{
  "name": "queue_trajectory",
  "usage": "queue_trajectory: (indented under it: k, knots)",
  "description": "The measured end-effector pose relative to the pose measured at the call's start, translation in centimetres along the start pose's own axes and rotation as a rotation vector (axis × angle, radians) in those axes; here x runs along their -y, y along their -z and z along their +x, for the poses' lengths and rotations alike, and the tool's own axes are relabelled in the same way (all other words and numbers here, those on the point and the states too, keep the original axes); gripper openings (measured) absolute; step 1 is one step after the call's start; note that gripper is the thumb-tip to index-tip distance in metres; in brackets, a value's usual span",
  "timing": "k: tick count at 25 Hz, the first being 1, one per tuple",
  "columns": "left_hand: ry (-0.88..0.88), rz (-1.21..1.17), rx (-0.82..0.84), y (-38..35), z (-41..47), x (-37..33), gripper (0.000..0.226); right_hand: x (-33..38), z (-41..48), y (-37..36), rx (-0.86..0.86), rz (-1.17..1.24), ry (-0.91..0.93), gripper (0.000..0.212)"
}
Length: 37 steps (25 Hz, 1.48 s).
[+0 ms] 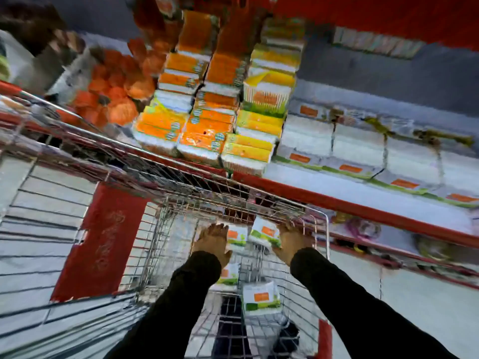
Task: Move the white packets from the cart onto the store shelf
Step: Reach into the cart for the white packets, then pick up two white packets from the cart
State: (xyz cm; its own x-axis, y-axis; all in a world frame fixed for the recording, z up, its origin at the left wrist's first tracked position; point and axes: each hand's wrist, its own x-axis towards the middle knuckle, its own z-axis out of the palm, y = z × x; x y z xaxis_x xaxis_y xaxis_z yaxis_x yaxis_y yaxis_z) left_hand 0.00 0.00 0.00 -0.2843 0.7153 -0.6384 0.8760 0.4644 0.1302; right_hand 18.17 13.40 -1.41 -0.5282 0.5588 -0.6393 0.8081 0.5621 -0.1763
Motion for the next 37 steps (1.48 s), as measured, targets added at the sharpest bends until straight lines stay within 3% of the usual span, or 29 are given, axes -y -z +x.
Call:
queue_trajectory:
  k: [6, 12, 15, 17, 20, 27, 30, 33, 37]
  knots:
    - [-0.071, 0.215, 0.169, -2.1, 8.4, 1.1, 0.102, -0.1, 4.9, -4.0, -0.012, 0.096, -0.106, 0.076]
    - [-0.123, 0.260, 0.113, -3.8, 10.2, 1.4, 0.099, -0.2, 5.7, -5.5, -0.050, -0.069, -0.104, 0.089]
    - [-0.089, 0.253, 0.043, -3.7, 9.2, 1.2, 0.084, 0.0, 5.1, -5.1, -0.075, -0.086, -0.056, 0.079]
    - [-0.060, 0.214, 0.025, -3.5, 8.2, 0.9, 0.064, 0.4, 4.3, -5.0, -0.114, -0.075, -0.033, 0.069]
    - [-0.029, 0.096, -0.005, -3.1, 6.2, 0.5, 0.051, 1.2, 3.0, -4.8, -0.129, -0.034, 0.023, 0.054]
    - [0.045, 0.060, -0.117, 0.6, -1.8, -1.2, 0.046, 1.1, -3.7, -0.8, -0.140, -0.016, 0.044, 0.050]
    - [0.104, 0.060, -0.174, 3.5, -6.5, -3.3, 0.039, 0.6, -8.2, 2.6, -0.157, 0.030, 0.069, 0.039]
    - [0.093, 0.058, -0.276, 7.1, -11.1, -5.7, 0.047, -0.3, -13.1, 6.1, -0.261, 0.091, 0.094, 0.040]
    - [0.020, 0.024, -0.463, 11.9, -14.7, -8.9, 0.052, -2.6, -18.4, 11.4, -0.522, 0.102, 0.105, 0.044]
